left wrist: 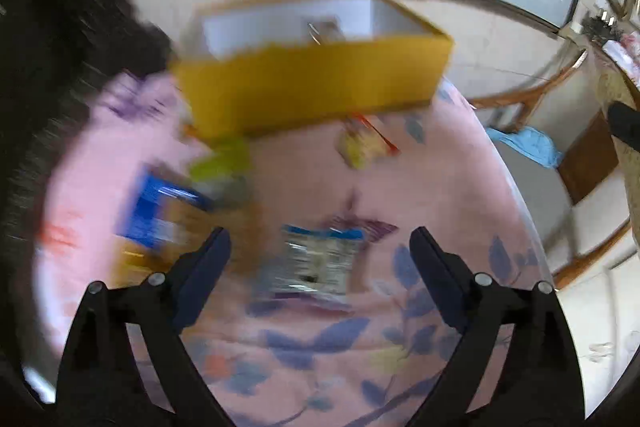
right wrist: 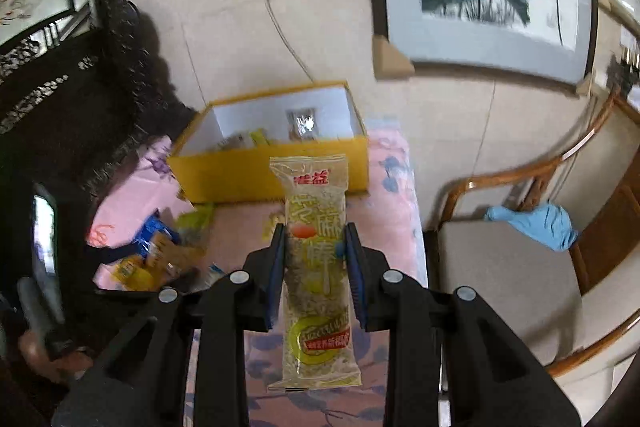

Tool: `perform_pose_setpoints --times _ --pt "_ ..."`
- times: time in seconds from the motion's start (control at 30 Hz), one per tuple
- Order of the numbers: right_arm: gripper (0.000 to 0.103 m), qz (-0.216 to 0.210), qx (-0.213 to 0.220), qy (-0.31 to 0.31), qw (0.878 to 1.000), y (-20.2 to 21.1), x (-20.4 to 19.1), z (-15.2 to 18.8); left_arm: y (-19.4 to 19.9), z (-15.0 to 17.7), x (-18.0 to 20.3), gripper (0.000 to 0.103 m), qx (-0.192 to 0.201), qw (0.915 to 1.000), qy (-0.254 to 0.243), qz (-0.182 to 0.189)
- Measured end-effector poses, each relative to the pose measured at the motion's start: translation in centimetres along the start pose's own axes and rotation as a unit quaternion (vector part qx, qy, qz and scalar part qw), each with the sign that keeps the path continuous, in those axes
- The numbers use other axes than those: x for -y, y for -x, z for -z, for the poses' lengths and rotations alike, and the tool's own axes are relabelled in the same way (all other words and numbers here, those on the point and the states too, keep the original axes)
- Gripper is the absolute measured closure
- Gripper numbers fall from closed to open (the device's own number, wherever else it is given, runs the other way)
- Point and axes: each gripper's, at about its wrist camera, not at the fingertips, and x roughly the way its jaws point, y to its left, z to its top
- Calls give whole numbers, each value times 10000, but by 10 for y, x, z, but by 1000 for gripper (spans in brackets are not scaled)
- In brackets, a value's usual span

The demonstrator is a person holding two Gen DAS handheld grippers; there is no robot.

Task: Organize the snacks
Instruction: 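Grasp a blue-topped clear snack bag with the left gripper while the right carries the rice stick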

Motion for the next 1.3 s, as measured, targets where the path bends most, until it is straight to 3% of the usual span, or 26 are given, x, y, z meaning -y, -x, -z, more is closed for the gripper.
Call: perform_pose_setpoints --times 0.1,0.2,0.27,0.33,0.37,0.53,0.6,0.77,0.83,0.87,0.9,0.93,0.97,1.07,1.3 --pt "74 88 -290 -104 9995 -18 7 7 -45 7 8 11 -365 9989 -133 277" --pt "74 101 -297 -83 9995 -29 13 11 -85 14 15 11 -621 9967 -498 164" --pt "74 255 -271 -87 9993 -35 18 13 -93 19 19 11 -477 9948 -901 -89" --pt "74 258 -279 -278 9989 -37 25 13 -91 17 21 31 -547 9918 -1154 13" --pt "74 219 -312 -369 9986 -38 29 12 -88 15 22 50 -573 9910 -1207 -62" --pt "74 222 -362 -302 9986 -35 26 11 -80 11 21 71 -667 9917 -1089 -151" --pt "74 156 -337 -275 9989 -31 25 9 -68 6 20 85 -665 9941 -831 208" --pt "74 156 -151 -148 9997 -15 20 4 -29 -2 23 87 -252 9949 -959 197" --pt "74 140 -86 -145 9998 -10 19 3 -20 -5 19 85 -95 9957 -921 83" --pt "74 129 -61 -139 9998 -8 19 3 -19 -6 16 78 2 9958 -911 -67" --pt "74 130 -39 -117 9998 -6 18 4 -21 -7 15 48 35 9956 -923 -167" --pt "74 122 -3 -78 9999 -4 17 6 -24 -7 12 28 24 9949 -974 -248" --pt "74 117 28 -68 9999 -2 16 7 -26 -6 10 16 63 9944 -1007 -301" --pt "74 186 128 -172 9996 2 21 11 -31 -1 8 14 6 9924 -1230 -22" --pt "74 372 -16 -501 9981 -8 34 25 -81 27 22 2 -687 9806 -1832 -139"
